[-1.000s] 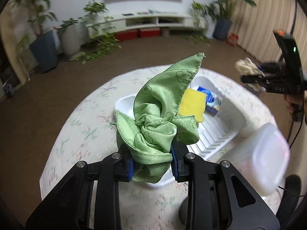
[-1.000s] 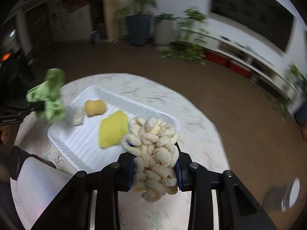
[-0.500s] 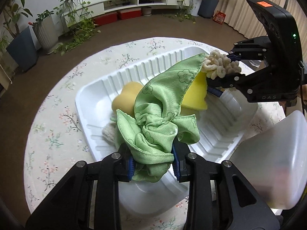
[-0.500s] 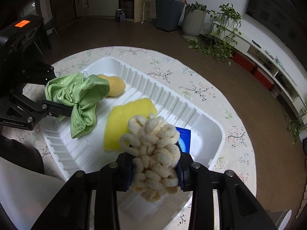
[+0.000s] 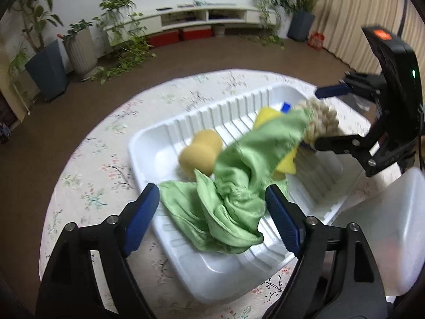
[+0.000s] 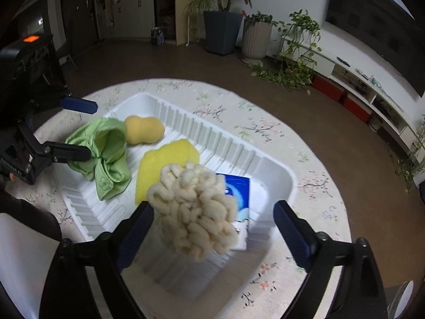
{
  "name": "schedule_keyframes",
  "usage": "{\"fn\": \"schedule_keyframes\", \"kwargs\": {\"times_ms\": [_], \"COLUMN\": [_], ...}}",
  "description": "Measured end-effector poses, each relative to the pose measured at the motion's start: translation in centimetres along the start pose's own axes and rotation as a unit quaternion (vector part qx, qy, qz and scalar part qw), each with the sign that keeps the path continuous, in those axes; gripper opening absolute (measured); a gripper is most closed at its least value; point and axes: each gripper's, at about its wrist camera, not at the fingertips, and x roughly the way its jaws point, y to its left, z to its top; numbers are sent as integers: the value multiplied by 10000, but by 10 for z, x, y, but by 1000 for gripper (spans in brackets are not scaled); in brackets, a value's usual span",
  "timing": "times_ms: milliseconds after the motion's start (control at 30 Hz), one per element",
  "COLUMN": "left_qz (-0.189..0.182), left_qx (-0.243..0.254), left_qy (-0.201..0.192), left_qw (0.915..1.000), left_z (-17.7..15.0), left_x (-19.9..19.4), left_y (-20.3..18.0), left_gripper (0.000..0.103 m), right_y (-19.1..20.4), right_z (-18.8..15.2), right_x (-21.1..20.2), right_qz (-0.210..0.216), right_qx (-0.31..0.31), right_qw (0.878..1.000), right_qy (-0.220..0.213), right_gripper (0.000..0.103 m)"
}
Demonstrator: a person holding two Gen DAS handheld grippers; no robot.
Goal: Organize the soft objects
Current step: 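Open the right tool over the tray while the left tool releases the green cloth, then move both tools back toward the remaining items on the table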
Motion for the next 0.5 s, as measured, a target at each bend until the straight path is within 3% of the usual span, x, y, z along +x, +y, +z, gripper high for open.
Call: {"fn": "schedule_keyframes", "kwargs": {"times_ms": [67, 300, 500], "left_qz": [25, 409, 768], "left_qx": [-130, -641, -1040], "left_qy": [-138, -714, -1546], "left_qw": [9998, 9945, 9795], "left_z": [-1, -19, -67], "left_x": [-7, -49, -114], "left_y": [5, 26, 31], "left_gripper": [103, 103, 103], "right_y": [-7, -41, -50], "right_z": [-3, -30, -81], "right_x": [-10, -58, -117], "right_qz": [-21, -339, -711], "right_qx": [137, 960, 1750], "right_qw": [9998, 9928, 9758], "right_qy": [-104, -631, -1103], "right_gripper": [103, 103, 103]}}
